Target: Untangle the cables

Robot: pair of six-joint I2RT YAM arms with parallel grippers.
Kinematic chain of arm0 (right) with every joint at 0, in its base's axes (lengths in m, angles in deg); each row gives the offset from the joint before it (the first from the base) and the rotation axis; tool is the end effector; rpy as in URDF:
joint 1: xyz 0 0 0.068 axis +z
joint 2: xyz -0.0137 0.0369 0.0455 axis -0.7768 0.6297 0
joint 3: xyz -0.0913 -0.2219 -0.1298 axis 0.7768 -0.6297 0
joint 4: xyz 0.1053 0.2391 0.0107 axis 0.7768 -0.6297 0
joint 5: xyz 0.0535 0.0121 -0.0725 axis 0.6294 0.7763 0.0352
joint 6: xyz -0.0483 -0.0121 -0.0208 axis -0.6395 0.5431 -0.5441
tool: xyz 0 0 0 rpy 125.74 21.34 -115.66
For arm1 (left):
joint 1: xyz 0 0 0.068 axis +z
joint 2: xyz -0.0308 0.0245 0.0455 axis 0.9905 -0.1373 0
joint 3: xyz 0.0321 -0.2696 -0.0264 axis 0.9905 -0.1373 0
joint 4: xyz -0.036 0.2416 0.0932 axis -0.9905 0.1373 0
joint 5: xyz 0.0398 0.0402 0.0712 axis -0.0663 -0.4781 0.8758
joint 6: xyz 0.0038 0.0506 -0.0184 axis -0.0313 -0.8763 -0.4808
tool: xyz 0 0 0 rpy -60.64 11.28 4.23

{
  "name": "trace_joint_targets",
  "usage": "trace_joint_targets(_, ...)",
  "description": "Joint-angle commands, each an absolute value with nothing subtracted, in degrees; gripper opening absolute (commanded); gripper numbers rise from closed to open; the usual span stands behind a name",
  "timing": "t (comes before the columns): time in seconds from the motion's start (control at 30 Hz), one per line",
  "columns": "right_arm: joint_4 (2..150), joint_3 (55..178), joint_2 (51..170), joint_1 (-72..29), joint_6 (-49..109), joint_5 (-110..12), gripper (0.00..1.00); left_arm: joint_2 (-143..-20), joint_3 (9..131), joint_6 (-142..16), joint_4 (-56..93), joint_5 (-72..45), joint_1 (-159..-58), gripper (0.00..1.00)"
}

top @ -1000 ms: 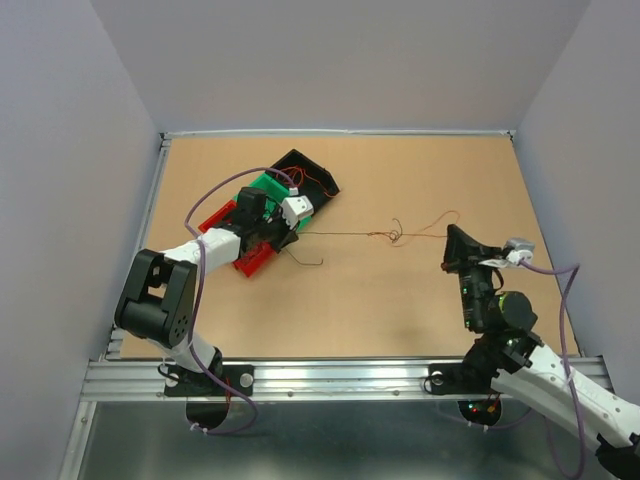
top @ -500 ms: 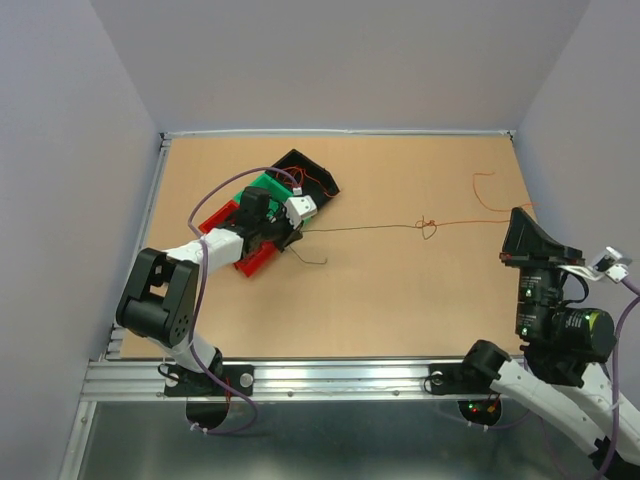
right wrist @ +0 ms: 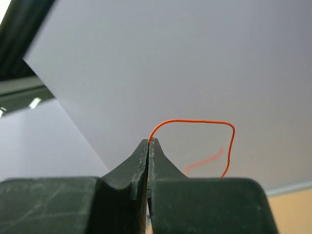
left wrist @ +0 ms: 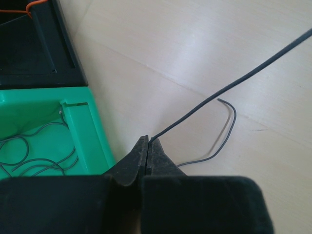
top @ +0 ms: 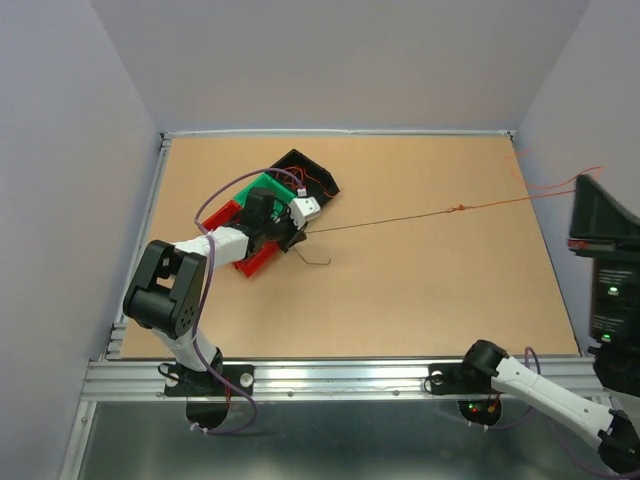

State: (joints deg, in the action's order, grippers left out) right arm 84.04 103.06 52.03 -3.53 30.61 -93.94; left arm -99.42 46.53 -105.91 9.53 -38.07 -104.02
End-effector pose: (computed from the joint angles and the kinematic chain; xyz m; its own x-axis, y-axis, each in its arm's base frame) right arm 0.0133 -0.0173 0.4926 0.4515 0.6422 -0.6194 -0.3727 0.7665 0.5230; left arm 0.3075 -0.1446 0.1888 -0.0522 0.4952 -0.8672 0.8936 0.4108 0.1808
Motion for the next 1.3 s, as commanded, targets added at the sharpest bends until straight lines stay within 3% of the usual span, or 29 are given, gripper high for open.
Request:
trace_joint_targets(0.0,87.3,116.58,52.99,-3.6,34.72,-88.84,0.01,-97.58,45.96,-106.03,10.12,-34.83,-103.12,0.0)
trace_joint_targets(0.17,78.88,128.37,55.89,-3.6,39.02,-86.29,0.01,-97.05,45.43,-105.68,9.85,-34.48,-103.47,0.0)
trace_joint_targets(0.4,76.92,124.44,55.71,-3.68,40.26,-84.7,0.01,-95.3,45.35,-106.64,10.47,-37.46,-103.55,0.0)
trace_joint_targets(0.53,77.01,122.41,61.59,-3.68,39.39,-85.31,0.01,-89.5,43.07,-106.99,10.29,-39.4,-103.55,0.0)
trace_joint_targets(0.83,77.1,126.8,91.47,-3.6,33.41,-86.11,0.01,-74.65,38.58,-106.73,9.41,-42.21,-103.12,0.0)
trace_joint_targets(1.27,78.94,134.18,122.57,-7.72,35.16,-71.53,0.01,-61.9,36.3,-104.88,8.8,-41.5,-99.78,0.0)
